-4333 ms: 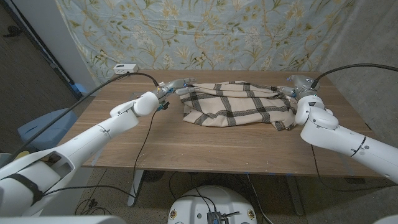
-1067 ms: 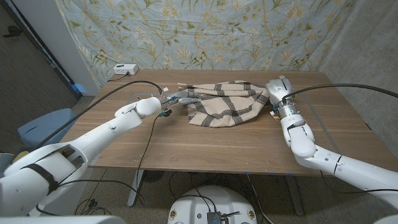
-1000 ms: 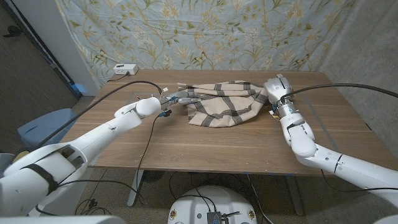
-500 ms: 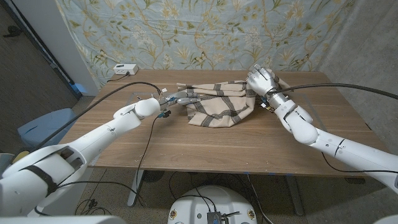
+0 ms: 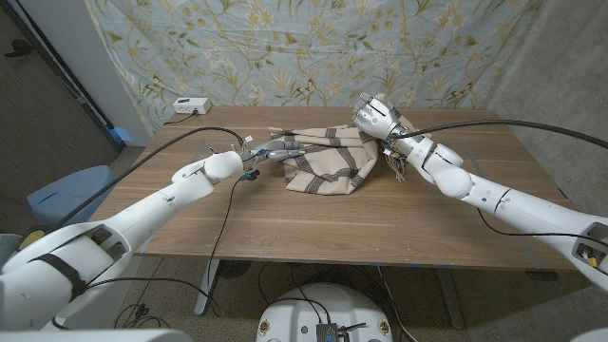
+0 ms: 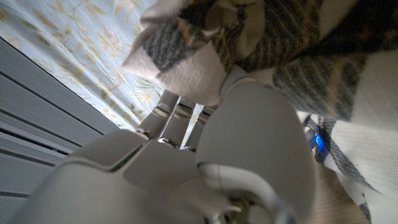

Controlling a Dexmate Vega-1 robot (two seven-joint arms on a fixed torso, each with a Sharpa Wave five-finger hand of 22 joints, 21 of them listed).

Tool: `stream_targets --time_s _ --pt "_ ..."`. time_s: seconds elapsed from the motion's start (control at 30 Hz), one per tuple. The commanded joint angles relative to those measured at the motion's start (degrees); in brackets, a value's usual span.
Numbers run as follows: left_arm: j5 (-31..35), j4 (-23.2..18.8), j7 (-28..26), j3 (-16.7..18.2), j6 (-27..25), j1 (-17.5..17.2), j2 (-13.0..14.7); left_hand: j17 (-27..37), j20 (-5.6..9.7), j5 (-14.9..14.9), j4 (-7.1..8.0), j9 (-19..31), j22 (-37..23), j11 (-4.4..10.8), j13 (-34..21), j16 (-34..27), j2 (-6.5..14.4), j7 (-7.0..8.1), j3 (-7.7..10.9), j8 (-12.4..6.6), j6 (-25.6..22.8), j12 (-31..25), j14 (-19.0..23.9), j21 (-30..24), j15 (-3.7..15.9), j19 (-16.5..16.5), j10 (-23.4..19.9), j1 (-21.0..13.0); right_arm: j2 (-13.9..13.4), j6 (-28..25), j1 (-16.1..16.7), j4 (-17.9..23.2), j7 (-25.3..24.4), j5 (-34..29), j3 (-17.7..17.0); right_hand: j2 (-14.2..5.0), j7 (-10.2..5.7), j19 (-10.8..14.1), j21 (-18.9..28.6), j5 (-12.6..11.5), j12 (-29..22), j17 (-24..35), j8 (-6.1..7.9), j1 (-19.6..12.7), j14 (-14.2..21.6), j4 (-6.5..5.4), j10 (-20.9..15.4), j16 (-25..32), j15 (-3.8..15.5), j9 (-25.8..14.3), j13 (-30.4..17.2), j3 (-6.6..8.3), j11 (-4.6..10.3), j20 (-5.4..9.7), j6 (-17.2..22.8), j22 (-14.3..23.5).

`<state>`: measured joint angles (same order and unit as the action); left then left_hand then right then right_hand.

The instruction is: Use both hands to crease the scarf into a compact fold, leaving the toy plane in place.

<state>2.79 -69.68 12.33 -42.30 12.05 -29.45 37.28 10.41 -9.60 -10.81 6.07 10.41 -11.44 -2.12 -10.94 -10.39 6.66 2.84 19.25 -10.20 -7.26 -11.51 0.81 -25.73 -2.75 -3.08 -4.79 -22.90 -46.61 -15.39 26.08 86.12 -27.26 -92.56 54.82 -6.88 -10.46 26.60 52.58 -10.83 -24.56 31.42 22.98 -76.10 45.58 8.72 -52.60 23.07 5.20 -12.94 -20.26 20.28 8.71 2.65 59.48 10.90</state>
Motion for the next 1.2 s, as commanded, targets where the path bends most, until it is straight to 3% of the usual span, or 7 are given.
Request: stream_targets --time_s 0.03,0.23,0.63,0.97,1.2 --pt "-1.0 0.9 0.5 0.2 -1.0 0.0 -0.1 0.0 -0.53 0.0 0.11 0.0 -0.2 -0.2 -0.1 -0.4 0.4 -0.66 -0.13 -0.4 -0.2 -0.3 -0.2 -0.1 -0.18 0.1 -0.2 0.9 5.9 5.4 -8.4 -8.4 -7.5 -3.5 5.8 -0.17 -0.05 -0.7 0.6 -0.4 0.0 -0.3 -0.08 -0.5 -0.1 -0.15 -0.3 -0.4 8.67 -0.2 -0.4 -0.61 0.5 8.39 0.7 0.0" --pt "-1.6 0.8 0.5 0.4 -1.3 -0.2 0.2 0.1 -0.82 -0.2 0.7 0.0 -0.2 -0.27 -0.1 -0.4 1.9 -0.96 0.36 -0.42 -0.2 -0.3 -0.3 0.0 -0.42 0.1 -0.2 1.4 9.3 6.1 -12.7 -12.6 -10.8 -4.0 9.5 -0.29 -0.13 -0.9 0.8 -0.5 0.0 -0.6 -0.11 -0.5 0.1 -0.23 -0.5 -0.6 8.68 -0.2 -0.6 -1.0 0.53 8.34 0.8 -0.1" --pt "-2.4 1.4 0.4 0.8 -1.2 -0.5 0.4 0.1 -0.85 -0.3 1.09 0.0 -0.3 -0.25 -0.1 -0.5 2.5 -1.14 0.57 -0.47 -0.3 -0.3 -0.2 0.0 -0.48 0.0 -0.1 1.9 13.7 8.1 -20.6 -16.9 -16.6 -3.4 15.1 -0.49 -0.27 -1.6 1.3 -0.7 0.2 -1.5 -0.24 -0.8 0.4 -0.27 -0.6 -1.2 8.69 -0.3 -0.9 -2.07 0.6 8.4 1.0 -0.2" --pt "-3.7 3.2 0.9 1.1 0.0 -0.2 0.0 0.1 -1.48 -0.7 1.73 0.0 -0.3 -0.89 -0.1 -0.5 4.5 -1.77 1.93 -0.45 0.0 -0.3 -0.3 0.0 -1.04 0.0 -0.1 2.1 17.0 12.0 -25.7 -18.8 -22.1 -4.1 21.5 -0.76 -0.3 -2.2 1.8 -0.8 0.5 -2.1 -0.33 -1.0 0.4 -0.34 -0.7 -1.8 8.68 -0.3 -1.1 -2.82 0.79 8.43 1.1 -0.2" --pt "-4.6 4.5 0.8 1.4 1.5 -0.3 -0.1 0.1 -1.54 -0.8 1.95 0.0 -0.4 -0.98 -0.1 -0.5 4.9 -1.84 2.78 -0.48 -0.1 -0.4 -0.3 0.1 -1.06 -0.1 -0.1 2.1 17.6 15.1 -28.0 -18.1 -25.4 -4.0 24.8 -0.84 -0.46 -2.5 2.0 -0.9 0.6 -2.5 -0.4 -1.2 0.3 -0.36 -0.7 -2.1 8.69 -0.3 -1.2 -3.27 0.72 8.47 1.1 -0.2"
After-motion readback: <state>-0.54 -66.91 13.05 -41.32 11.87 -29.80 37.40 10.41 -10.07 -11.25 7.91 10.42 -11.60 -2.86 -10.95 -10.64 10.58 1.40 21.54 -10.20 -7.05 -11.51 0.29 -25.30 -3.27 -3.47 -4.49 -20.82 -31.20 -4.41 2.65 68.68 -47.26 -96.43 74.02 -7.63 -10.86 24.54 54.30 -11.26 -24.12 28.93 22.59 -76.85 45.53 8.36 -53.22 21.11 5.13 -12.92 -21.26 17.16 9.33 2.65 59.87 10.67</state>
